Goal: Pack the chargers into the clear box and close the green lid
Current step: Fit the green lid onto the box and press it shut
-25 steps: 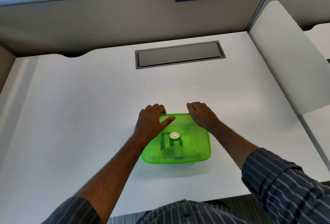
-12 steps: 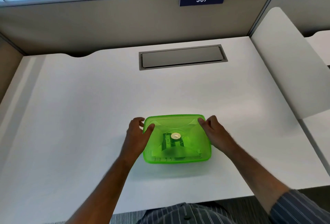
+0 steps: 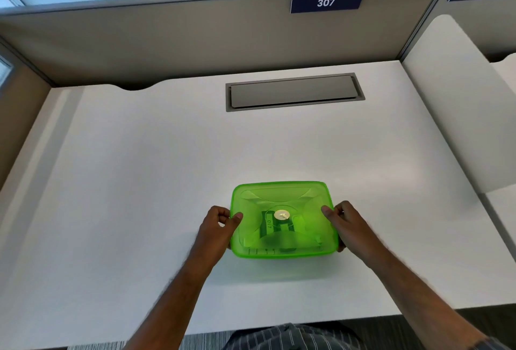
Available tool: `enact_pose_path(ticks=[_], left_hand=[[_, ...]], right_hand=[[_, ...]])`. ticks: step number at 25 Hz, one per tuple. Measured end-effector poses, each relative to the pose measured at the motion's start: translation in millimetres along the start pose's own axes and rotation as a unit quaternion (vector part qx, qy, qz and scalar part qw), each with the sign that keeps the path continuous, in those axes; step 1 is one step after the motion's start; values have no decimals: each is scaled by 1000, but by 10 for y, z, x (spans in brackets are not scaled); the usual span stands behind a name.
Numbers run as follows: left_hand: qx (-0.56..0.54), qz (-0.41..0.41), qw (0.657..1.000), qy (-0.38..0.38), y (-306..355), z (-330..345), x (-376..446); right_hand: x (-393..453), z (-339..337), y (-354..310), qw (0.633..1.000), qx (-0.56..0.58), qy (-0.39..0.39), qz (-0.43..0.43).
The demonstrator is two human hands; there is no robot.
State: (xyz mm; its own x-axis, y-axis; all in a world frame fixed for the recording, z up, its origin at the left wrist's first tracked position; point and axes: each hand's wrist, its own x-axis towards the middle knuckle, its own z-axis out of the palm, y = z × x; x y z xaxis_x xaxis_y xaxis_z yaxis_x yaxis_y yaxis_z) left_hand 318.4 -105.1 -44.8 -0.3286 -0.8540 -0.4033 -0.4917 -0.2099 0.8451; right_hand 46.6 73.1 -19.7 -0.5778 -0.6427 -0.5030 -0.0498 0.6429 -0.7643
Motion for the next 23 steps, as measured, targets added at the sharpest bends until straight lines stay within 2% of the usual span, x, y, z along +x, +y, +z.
enact_pose_path(ticks=[9, 17, 23], left_hand=[[-6, 16, 1000, 12, 330, -29, 307], [-13, 37, 998, 39, 803, -92, 1045], [-8, 40, 998, 38, 1102, -161, 1621]], right_hand=[[377, -135, -323, 999, 19, -7, -47], [1123, -219, -931, 996, 37, -14, -85], [1605, -198, -1374, 996, 36, -38, -74]])
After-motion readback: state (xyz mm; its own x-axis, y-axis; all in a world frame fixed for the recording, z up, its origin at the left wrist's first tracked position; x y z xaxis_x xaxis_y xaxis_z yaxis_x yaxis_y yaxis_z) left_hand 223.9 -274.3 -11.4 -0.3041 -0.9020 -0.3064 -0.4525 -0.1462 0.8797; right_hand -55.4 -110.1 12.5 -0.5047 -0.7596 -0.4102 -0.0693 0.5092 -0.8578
